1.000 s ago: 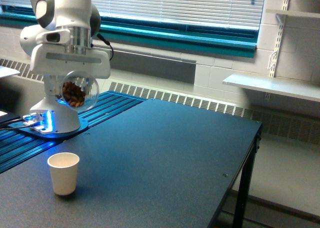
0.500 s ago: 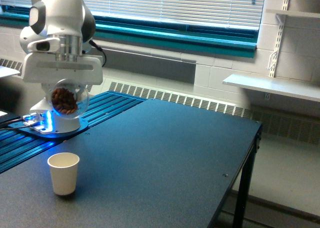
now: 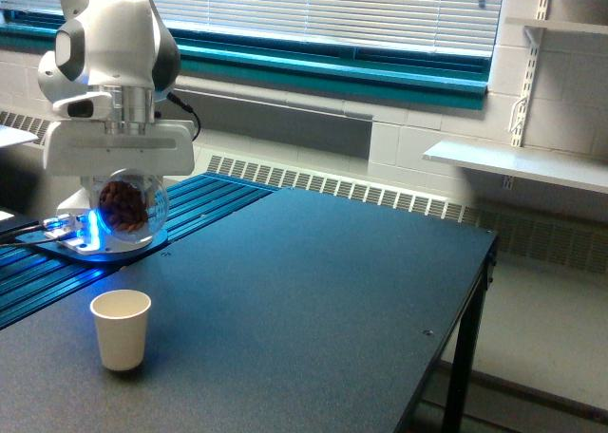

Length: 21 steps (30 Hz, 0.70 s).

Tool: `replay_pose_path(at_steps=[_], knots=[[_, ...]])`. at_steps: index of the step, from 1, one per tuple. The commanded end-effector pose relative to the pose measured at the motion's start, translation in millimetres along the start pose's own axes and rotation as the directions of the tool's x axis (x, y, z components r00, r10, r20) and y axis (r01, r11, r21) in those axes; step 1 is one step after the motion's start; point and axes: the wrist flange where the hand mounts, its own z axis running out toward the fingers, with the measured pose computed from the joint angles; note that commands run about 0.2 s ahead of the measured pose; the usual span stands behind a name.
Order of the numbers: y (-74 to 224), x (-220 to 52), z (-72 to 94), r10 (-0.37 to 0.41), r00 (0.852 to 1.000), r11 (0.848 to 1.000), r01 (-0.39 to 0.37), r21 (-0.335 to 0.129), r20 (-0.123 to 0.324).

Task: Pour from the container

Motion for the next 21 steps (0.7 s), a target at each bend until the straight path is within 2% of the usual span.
replay_pose_path(at_steps=[1,11,21], knots=[[5,-5,10.2,0.011,1.000,1.000,-0.011,-0.013,0.025],[9,1,19.4,0.034,0.999,0.999,-0.033,-0.025,0.038],[4,-4,28.1,0.009,0.998,0.999,-0.007,-0.039,0.060]])
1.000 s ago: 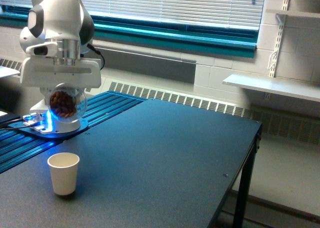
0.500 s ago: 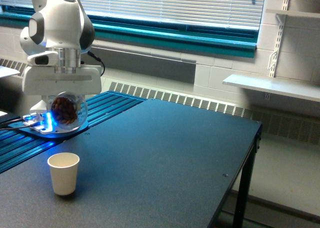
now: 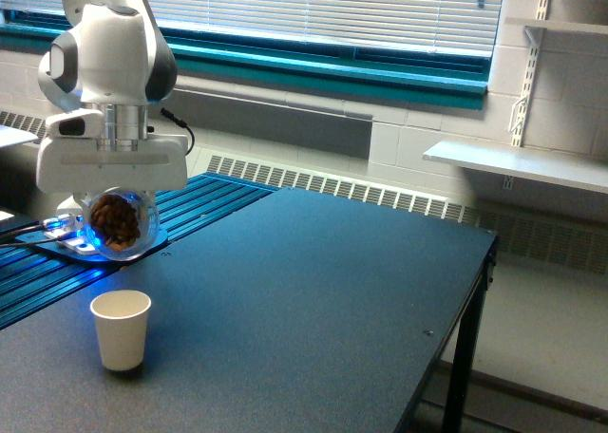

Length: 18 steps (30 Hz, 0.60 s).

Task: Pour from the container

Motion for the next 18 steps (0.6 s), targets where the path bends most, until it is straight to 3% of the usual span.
replay_pose_path(at_steps=[1,18], knots=[[-5,-8,7.4,-0.023,1.000,1.000,0.023,-0.006,0.022],[-2,-15,28.0,0.001,0.998,0.999,0.002,-0.048,0.064]])
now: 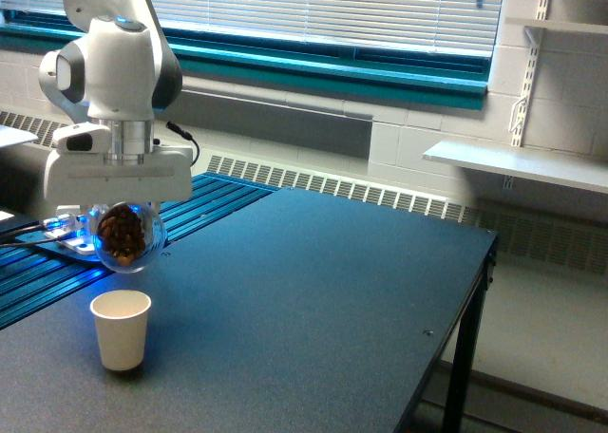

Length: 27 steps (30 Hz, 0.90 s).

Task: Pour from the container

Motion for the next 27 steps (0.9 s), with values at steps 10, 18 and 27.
replay_pose_path(at_steps=[10,18,27], knots=[[-4,-9,15.1,-0.012,1.000,1.000,0.012,-0.024,0.022],[1,3,15.2,-0.010,0.999,0.999,0.011,-0.030,0.035],[1,7,18.2,-0.016,0.999,0.999,0.018,-0.043,0.037]])
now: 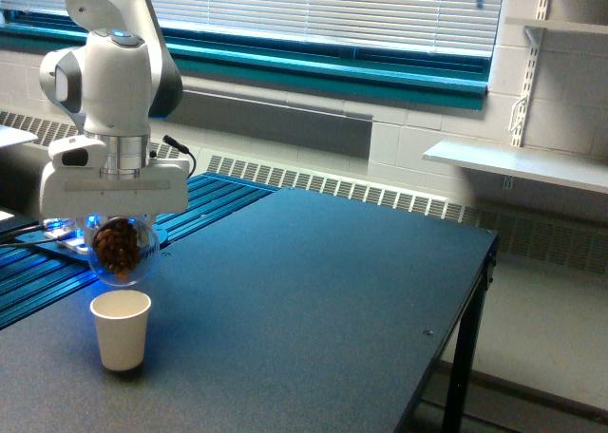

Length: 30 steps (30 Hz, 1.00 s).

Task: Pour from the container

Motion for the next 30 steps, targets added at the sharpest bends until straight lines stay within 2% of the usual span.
replay_pose_path(at_steps=[1,30], knots=[[-1,3,2.5,-0.020,1.000,1.000,0.020,-0.009,0.007],[-12,14,9.6,-0.031,0.999,0.999,0.032,-0.038,0.035]])
